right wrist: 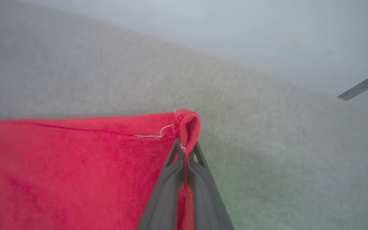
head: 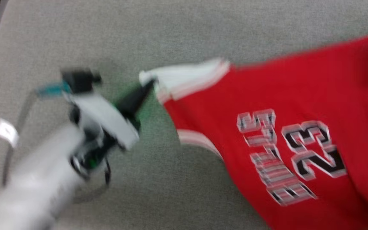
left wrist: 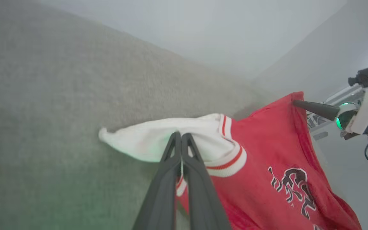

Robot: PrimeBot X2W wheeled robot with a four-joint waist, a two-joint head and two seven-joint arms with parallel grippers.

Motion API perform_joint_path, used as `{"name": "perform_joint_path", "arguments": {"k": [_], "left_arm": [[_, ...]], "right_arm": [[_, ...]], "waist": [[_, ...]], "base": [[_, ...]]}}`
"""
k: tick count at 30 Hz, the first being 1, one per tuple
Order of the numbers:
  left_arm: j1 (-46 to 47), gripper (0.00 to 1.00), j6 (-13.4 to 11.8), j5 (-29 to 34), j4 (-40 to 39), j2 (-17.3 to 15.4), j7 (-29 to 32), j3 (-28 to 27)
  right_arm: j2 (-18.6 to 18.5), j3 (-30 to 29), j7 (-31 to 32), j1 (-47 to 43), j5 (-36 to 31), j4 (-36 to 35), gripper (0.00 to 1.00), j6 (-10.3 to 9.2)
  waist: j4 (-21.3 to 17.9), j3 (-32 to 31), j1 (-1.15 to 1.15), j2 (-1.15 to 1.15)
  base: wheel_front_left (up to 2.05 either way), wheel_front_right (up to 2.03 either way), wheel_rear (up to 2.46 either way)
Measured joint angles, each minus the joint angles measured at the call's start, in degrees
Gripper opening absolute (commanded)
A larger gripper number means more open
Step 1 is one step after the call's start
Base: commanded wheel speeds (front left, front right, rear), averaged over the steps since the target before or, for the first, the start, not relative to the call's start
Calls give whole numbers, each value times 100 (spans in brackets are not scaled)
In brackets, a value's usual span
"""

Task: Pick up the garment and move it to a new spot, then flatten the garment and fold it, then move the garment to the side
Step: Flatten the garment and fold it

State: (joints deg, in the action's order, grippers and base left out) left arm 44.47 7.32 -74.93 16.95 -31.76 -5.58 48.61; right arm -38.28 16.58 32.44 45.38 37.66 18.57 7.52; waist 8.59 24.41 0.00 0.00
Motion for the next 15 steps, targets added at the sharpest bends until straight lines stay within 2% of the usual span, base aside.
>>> {"name": "perform_joint_path", "arguments": {"k": [5,11,15], "left_arm": [[1502,0,0,-91,568,38,274,-514],[3711,0,-25,-82,1838,359,426,-1051],[4903,0,9,31,2436,480,100,-1323]], "right_arm": [[187,-431,-489,950,-318,339,0,0],[689,-1054,-1333,2653,-1018,1046,0,3],[1101,-1454,-2098,3785,-1538,1641,0,10]], "waist": [[-77,147,0,0],[-266,399,0,0],[-474,517,0,0]], "base": [[0,0,0],[0,0,0],[0,0,0]]}}
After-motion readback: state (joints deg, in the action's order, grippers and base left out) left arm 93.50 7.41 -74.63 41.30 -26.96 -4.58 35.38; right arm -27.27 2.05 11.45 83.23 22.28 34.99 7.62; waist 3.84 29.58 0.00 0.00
